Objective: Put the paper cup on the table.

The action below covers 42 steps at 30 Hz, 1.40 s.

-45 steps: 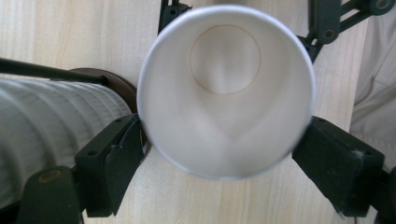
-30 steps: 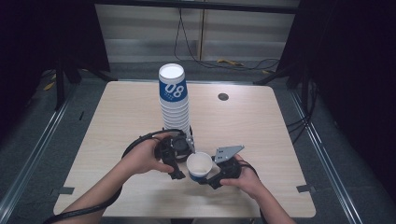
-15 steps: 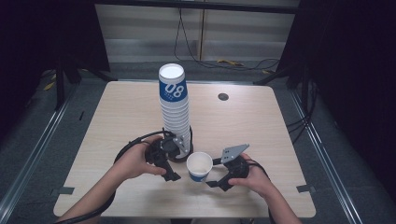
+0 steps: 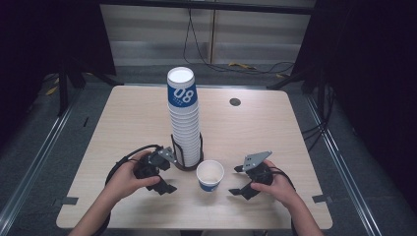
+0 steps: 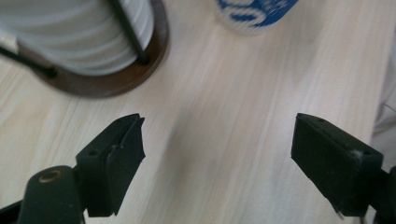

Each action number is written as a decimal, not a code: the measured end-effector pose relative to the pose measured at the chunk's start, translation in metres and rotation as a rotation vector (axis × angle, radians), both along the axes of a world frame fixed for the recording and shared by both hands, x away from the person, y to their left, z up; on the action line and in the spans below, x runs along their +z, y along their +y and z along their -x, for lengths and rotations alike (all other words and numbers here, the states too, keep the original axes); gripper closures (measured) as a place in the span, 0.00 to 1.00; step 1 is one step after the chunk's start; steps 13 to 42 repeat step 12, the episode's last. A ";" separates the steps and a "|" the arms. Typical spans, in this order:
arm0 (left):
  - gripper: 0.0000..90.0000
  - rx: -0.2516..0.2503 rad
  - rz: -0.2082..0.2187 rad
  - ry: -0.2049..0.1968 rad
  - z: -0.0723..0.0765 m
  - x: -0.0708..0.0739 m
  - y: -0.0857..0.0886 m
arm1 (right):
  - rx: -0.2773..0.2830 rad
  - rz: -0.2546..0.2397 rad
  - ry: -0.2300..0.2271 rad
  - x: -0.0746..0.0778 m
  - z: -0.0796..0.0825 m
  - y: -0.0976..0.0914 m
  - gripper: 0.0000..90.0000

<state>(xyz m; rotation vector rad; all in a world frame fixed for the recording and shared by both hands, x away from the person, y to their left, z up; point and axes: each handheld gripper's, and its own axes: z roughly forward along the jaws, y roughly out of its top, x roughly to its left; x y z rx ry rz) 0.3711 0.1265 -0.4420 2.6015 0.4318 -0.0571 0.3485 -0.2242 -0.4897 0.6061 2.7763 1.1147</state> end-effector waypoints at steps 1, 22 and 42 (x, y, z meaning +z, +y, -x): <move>0.19 0.012 0.007 0.001 0.000 -0.003 0.003 | -0.001 -0.001 -0.002 0.000 0.000 -0.001 0.16; 0.19 0.077 0.111 -0.018 0.002 -0.019 0.023 | -0.004 0.002 -0.005 -0.001 0.000 0.000 0.16; 0.19 0.077 0.111 -0.018 0.002 -0.019 0.023 | -0.004 0.002 -0.005 -0.001 0.000 0.000 0.16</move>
